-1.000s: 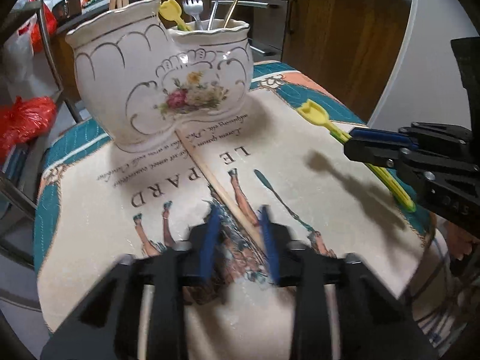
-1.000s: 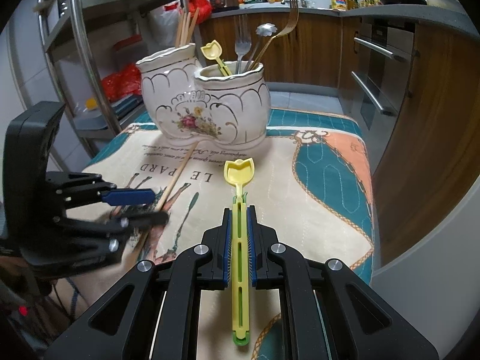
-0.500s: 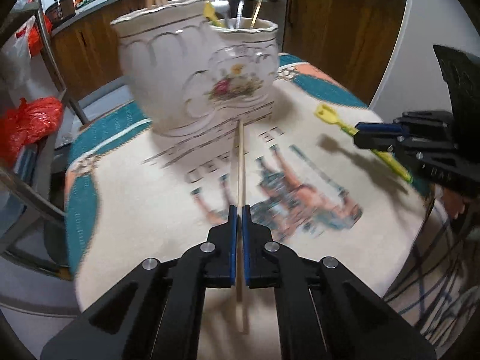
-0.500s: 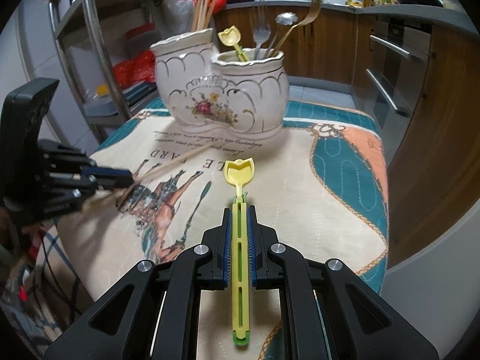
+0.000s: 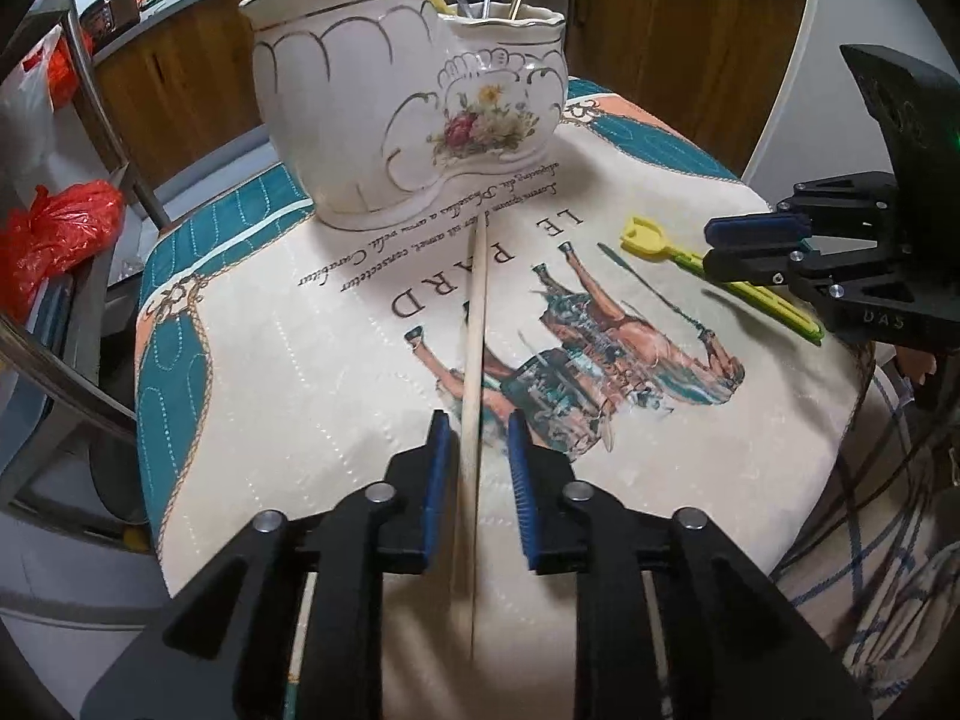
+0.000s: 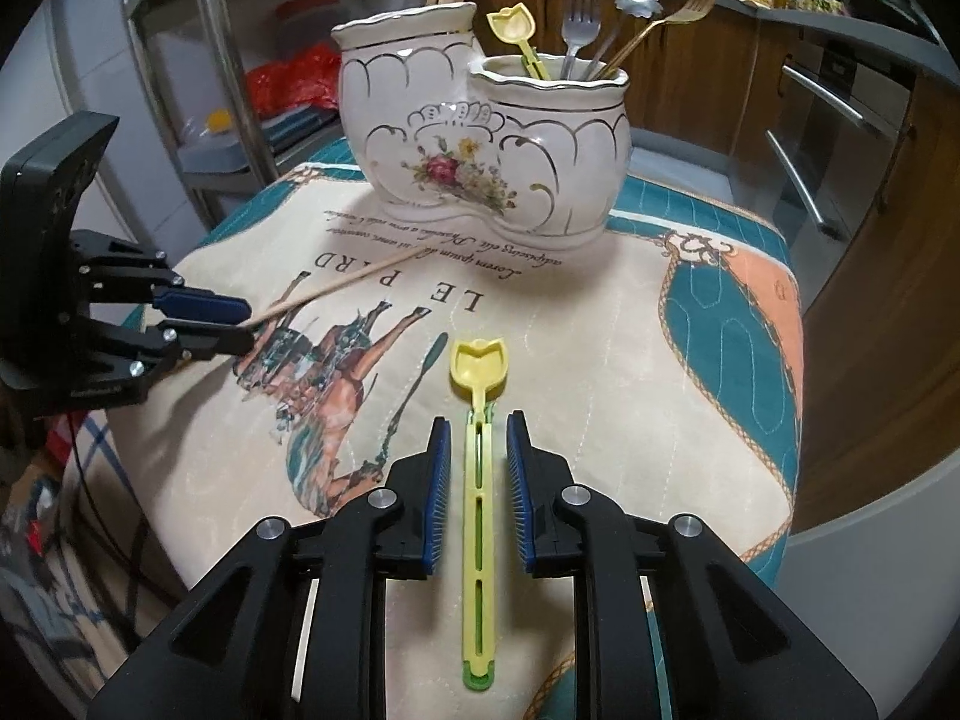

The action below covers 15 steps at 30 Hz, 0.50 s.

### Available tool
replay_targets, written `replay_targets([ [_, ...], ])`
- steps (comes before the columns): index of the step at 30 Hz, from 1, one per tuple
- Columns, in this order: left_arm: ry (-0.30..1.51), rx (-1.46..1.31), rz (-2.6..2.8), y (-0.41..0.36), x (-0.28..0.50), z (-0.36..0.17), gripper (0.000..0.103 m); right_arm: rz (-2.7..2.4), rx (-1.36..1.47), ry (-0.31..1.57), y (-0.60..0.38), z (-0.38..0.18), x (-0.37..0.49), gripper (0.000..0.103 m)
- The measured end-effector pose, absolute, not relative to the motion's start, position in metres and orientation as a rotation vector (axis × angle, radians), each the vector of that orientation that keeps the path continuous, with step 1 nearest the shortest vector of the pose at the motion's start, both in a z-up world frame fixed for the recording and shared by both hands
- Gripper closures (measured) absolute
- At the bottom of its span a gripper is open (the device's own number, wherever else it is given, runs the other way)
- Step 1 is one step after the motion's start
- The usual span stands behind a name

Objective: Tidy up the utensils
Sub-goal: 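Grasp the last chopstick with left tool while right grasps a yellow tulip spoon, then carry chopstick over tall pot with left while right carries yellow spoon over short pot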

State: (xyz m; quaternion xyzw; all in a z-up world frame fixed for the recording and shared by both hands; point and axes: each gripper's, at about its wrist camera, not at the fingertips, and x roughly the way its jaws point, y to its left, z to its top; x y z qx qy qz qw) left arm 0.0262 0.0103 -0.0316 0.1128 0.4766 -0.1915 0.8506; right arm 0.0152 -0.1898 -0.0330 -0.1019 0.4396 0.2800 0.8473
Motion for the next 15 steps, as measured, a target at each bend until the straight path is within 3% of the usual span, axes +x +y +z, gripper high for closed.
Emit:
replay_targets([
  [8,0.993,0.186,-0.409,0.0129,0.0327,-0.0333,0.082,0.600,-0.232,0.970,-0.1835,-0.0419,0.0240,0.085],
  [11,0.979,0.180,-0.408,0.0142,0.0335,-0.0346,0.089,0.605,-0.212,0.967,-0.1828,-0.0421,0.0259,0.092],
  [12,0.974,0.177,-0.412,0.0151,0.0343,-0.0348,0.095,0.603,-0.210,0.962,-0.1827,-0.0415,0.0258,0.092],
  [15,0.966,0.173,-0.430,0.0179,0.0362,-0.0349,0.097,0.606,-0.206,0.937,-0.1820,-0.0375,0.0238,0.092],
])
